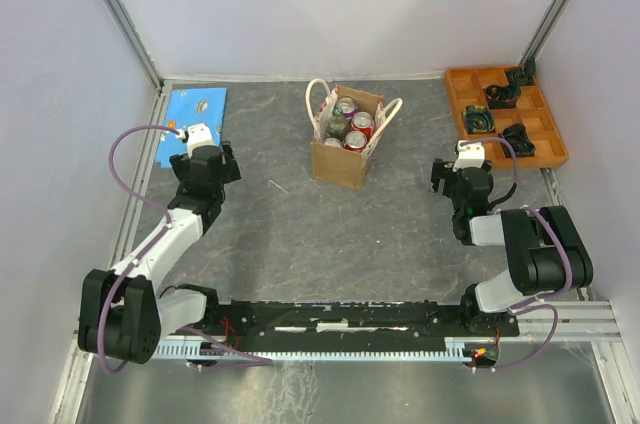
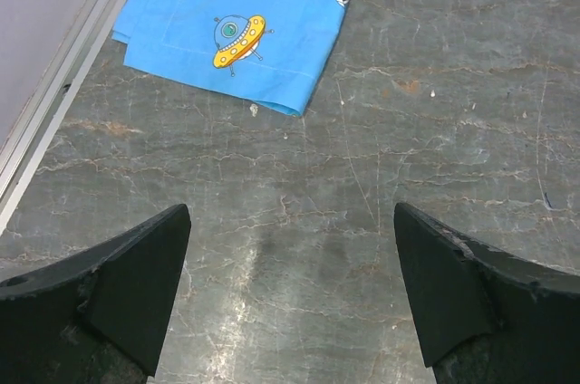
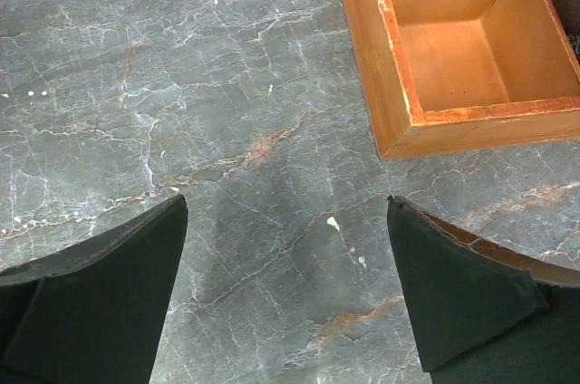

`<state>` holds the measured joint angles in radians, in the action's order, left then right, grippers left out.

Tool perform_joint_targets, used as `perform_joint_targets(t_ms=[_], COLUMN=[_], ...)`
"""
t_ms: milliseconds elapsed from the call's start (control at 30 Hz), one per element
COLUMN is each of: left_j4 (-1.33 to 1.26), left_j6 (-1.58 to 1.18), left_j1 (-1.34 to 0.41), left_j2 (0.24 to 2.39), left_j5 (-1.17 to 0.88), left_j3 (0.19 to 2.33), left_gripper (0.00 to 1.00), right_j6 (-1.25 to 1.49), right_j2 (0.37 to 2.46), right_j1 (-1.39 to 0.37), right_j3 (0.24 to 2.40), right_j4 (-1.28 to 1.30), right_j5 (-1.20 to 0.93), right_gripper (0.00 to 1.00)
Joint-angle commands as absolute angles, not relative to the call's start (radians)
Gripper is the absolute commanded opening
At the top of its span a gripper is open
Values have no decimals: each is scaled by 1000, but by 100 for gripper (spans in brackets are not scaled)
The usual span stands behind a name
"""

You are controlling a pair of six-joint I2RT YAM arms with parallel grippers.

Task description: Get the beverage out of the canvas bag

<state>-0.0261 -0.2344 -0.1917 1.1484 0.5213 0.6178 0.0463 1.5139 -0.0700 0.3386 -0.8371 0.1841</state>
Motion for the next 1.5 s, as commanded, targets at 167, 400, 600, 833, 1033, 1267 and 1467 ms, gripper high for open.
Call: perform_joint_targets(t_ms=[167,400,600,833,1033,1267,1467], left_j4=[-29,-11,64,200,200,209,223], left_j6=[-236,-216,-173,-140,-57,24,36], left_j1=[-200,-202,-232,-320,-440,-550,-611], left_j2=[1089,1075,1127,1306,1393,1501,1584], left_j5=[483,446,293,61,-12,-73,-141], left_j3=[680,700,839,1127,1276,1399,1468], left_gripper=[99,99,99,99,99,73,37], right_j6=[32,32,34,33,33,33,32], right_j2=[1515,1515,1515,1514,1514,1515,1515], right_j1=[-67,-67,-66,-65,-65,-66,-66], right_j3=[370,369,370,370,369,370,370], right_j4=[-862,-862,-861,-861,-861,-861,-861], right_j5=[179,179,179,179,179,179,179], right_gripper=[99,99,99,99,99,99,99])
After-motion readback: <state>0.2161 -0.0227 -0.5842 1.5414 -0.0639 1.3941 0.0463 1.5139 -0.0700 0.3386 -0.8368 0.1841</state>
